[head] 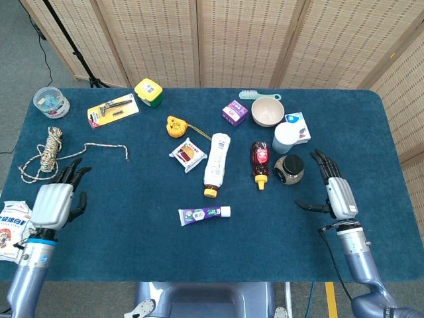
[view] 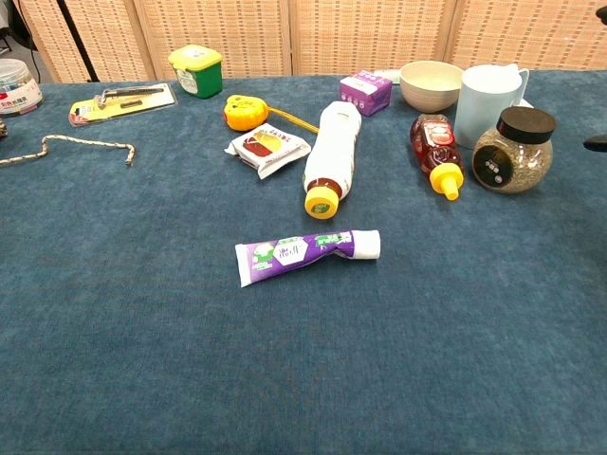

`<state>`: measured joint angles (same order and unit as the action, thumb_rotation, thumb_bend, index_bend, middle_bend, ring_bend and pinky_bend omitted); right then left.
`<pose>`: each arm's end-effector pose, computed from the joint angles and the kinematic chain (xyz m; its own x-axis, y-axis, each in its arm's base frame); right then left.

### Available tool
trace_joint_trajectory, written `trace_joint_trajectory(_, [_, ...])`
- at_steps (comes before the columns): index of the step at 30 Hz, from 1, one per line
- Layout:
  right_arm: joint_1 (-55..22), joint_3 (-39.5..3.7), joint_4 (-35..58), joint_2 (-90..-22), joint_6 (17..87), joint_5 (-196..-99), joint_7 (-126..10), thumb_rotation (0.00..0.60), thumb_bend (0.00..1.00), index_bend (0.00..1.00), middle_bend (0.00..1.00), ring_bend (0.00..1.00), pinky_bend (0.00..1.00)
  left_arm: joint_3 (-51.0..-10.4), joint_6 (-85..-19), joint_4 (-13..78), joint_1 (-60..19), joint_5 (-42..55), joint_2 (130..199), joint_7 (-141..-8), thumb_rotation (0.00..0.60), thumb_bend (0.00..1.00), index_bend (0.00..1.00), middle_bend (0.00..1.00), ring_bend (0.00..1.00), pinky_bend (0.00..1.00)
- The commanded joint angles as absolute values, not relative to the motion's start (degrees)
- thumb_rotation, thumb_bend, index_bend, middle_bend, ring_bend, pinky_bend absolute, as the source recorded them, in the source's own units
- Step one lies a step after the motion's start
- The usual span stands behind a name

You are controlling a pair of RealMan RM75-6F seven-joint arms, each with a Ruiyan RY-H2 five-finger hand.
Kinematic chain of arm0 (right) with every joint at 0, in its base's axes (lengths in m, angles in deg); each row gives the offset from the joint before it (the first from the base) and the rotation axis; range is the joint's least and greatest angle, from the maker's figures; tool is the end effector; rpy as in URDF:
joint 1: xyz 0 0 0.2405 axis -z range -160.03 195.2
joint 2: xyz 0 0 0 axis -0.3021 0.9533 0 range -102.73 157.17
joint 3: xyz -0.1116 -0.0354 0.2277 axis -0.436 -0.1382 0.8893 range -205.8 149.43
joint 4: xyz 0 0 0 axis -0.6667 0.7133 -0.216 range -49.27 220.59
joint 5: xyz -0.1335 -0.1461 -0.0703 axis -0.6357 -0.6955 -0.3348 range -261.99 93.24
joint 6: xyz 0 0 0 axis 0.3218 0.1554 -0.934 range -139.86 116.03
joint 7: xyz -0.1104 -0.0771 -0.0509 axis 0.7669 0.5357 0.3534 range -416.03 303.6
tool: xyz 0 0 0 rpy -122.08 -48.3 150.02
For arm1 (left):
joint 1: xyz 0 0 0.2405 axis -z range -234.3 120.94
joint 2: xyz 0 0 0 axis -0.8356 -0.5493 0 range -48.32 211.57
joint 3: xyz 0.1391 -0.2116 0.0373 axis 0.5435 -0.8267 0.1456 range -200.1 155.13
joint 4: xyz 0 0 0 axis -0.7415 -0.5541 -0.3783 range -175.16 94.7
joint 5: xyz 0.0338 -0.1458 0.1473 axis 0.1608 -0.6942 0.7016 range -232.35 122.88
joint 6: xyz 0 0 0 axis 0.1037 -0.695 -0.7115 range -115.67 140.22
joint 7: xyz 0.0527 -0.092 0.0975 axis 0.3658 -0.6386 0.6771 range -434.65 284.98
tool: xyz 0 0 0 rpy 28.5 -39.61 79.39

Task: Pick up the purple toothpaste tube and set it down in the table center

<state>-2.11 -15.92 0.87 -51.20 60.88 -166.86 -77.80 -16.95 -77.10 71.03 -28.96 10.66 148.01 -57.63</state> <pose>-0.2517 -0.2880 0.0893 -0.1067 -0.0634 0.9923 -0.9781 -0.1725 -0.1162 -0.2217 0.2399 0.1235 0.3683 0.0631 0.9276 0.9296 -0.0402 -0.3664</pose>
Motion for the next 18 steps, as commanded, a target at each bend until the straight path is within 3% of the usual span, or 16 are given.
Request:
trace_joint_trajectory(1, [0.4, -18.6, 0.5, -48.8, 63.6, -167.6, -68.3, 0.6, 0.0, 0.0, 0.0, 0.0, 0.0, -14.8, -80.6, 68.8, -34.0, 14.1, 146.3, -60.8, 0.6, 0.58, 0.21, 0.1, 0.14, 0.29])
trace_joint_trajectory(10, [6.0, -22.4, -5.3, -44.3, 69.1, -167.7, -57.7, 0.6, 0.0, 0.03, 0.0, 0.0, 0.0, -13.3, -87.0, 64.5, -43.2, 20.9, 146.5, -66.2, 0.6, 0.57, 0.27, 0.14, 0.17, 0.29])
trace_joint_trajectory(18, [8.2, -24.1, -8.4, -42.1, 70.8, -168.4, -55.2, 0.6, 0.0, 0.04, 0.0, 0.0, 0.0, -14.6, -86.6, 63.8, -46.2, 23.7, 146.6, -67.1, 0.6, 0.57, 0.28, 0.15, 0.17, 0.29])
